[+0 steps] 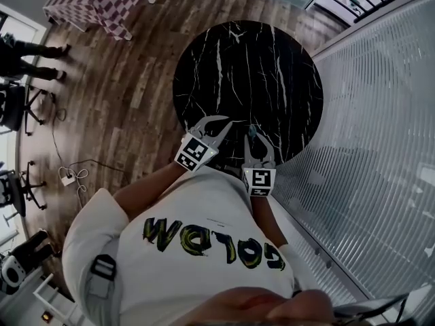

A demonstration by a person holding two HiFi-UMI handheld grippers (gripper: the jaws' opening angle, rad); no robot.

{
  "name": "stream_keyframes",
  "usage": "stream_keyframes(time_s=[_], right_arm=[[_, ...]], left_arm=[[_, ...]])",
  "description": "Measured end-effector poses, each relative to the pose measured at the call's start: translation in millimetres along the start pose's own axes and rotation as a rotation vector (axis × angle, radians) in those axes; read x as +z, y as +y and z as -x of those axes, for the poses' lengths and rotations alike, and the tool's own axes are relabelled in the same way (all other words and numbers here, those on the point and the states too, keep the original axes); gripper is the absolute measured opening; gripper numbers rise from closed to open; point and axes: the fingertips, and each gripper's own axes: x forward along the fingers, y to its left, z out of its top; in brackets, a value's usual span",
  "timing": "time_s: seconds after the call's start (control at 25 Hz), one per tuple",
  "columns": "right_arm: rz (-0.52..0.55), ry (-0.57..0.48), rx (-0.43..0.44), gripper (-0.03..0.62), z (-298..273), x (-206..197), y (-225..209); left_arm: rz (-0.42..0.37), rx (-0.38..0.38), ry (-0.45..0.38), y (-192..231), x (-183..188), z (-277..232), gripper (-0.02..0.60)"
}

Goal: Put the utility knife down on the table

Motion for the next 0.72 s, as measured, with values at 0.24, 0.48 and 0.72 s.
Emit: stream_keyframes(time_s=[0.24, 0.48, 0.72], right_arm=[[0.042, 0.101, 0.035, 0.072, -22, -34, 6], [0.067, 0.198, 0.065, 0.072, -38, -70, 10], [0.087, 0.308, 0.104, 0.072, -50, -105, 15]], left_arm=[[0.018, -0.009, 0.084, 11, -41, -10, 0.0], [-0.002, -0.039, 0.145, 12, -76, -21, 0.0], [-0.012, -0.076, 0.212, 10, -109, -31, 0.0]])
